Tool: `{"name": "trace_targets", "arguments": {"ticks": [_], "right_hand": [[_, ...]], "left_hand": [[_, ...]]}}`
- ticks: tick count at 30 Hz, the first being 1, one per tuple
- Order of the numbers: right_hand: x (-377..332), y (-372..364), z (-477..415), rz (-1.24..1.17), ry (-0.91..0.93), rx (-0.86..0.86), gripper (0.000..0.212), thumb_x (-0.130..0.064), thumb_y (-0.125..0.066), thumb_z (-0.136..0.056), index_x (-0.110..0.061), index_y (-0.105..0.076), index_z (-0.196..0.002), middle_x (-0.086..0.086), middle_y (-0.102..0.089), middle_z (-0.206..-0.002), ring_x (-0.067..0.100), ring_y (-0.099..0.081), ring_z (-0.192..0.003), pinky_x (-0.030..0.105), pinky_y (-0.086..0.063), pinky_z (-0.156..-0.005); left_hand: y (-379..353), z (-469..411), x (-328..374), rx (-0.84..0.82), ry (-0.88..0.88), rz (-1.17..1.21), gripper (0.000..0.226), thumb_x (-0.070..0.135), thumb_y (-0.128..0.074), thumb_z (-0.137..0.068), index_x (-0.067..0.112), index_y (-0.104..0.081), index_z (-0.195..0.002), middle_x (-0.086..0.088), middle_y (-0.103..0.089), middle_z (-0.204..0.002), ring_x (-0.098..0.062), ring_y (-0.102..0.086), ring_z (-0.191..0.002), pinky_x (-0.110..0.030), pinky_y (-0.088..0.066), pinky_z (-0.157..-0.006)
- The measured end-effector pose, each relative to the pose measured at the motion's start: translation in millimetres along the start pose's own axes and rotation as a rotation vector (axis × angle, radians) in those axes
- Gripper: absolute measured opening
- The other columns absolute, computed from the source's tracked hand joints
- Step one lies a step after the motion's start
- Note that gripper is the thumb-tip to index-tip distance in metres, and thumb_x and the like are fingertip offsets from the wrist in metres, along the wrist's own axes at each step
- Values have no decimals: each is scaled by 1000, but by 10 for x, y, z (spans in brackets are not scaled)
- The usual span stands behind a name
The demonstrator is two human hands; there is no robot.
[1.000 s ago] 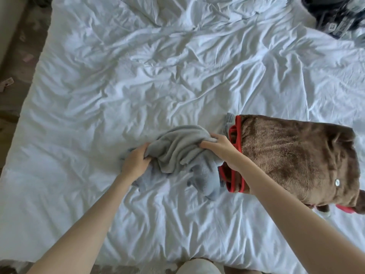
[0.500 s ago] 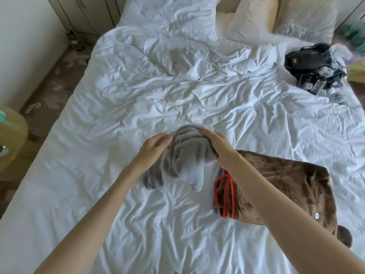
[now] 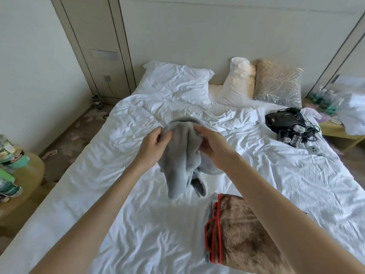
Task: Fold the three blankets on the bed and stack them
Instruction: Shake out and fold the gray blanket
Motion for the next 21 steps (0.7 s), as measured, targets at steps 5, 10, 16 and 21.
{"name": "trace_targets", "arguments": {"ticks": [5, 10, 16, 21], "right_hand": [[-372, 168, 325, 262, 125, 42, 56, -37, -75, -81, -13, -51, -125, 6, -67, -112, 17, -68, -99, 32, -56, -82], [-597, 244, 599, 291, 262, 3, 71, -31, -84, -72, -21, -41, -126, 3, -66, -113, 9, -70, -90, 23, -55, -65], [-1106, 752, 847, 461, 509, 314, 36, -14, -71, -81, -19, -51, -111, 17, -69, -74, 21, -61, -63, 33, -49, -60], [-1296, 814, 831, 247, 514, 169, 10, -12, -68, -86, -22, -70, -87, 2, -69, -72, 5, -58, -63, 10, -42, -55]], "left_hand": [[108, -200, 498, 147, 38, 137, 31, 27, -53, -98, 11, -41, -73, -1, -33, -61, -10, -33, -54, -21, -25, -48], [10, -318, 863, 188, 43, 174, 32, 25, -54, -95, 14, -39, -69, 4, -33, -57, -6, -31, -48, -15, -24, -42], [-8, -270, 978, 229, 96, 173, 36, 22, -63, -85, 12, -40, -59, 4, -37, -51, -8, -40, -48, -24, -37, -46], [-66, -236, 909, 164, 176, 231, 28, 25, -66, -88, -2, -61, -85, -11, -58, -82, -19, -61, -73, -26, -54, -53]]}}
Point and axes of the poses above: each hand's wrist, its own z-axis away from the middle knuckle, its own y-axis out of the back of the hand, x = y × z, the point moved 10 cm from there along -z, towards the middle knuckle
